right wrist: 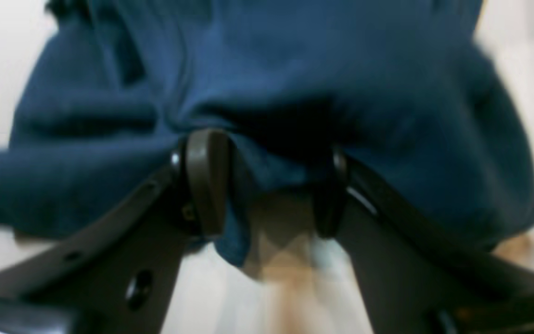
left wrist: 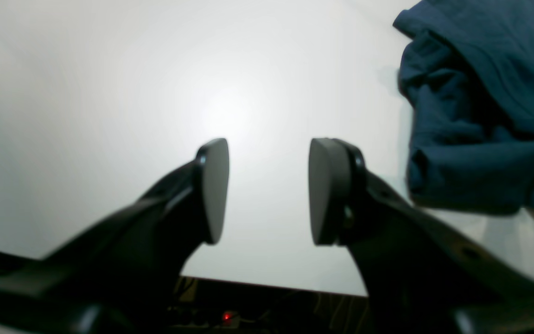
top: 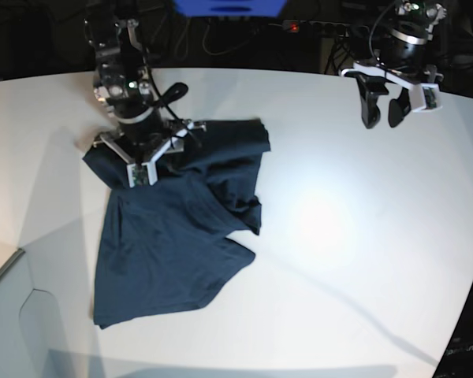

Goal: Layout the t-shirt on the table in an organized manner, then fold the t-shirt properly
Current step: 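Close the right gripper on the shirt fabric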

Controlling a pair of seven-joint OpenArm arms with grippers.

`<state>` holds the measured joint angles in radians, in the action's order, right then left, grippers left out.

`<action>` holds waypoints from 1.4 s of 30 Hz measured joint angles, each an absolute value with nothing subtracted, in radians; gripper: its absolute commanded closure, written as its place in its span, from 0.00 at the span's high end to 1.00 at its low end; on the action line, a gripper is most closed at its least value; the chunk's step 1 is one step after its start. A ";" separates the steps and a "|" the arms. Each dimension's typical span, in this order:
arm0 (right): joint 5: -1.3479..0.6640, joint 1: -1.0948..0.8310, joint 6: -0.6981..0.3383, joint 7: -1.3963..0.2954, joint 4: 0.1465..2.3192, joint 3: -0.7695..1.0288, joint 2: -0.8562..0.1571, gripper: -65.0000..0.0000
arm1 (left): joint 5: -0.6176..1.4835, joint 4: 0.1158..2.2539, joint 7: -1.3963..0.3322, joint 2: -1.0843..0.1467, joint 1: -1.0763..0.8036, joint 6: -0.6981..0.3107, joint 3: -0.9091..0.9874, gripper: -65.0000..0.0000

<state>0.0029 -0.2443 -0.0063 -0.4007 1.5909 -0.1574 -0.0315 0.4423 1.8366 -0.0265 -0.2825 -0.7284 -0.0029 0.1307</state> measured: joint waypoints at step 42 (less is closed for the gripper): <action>0.425 -0.107 -0.007 -0.407 1.427 -0.371 0.000 0.44 | 0.442 1.801 -0.026 -0.285 -0.731 -0.002 0.136 0.42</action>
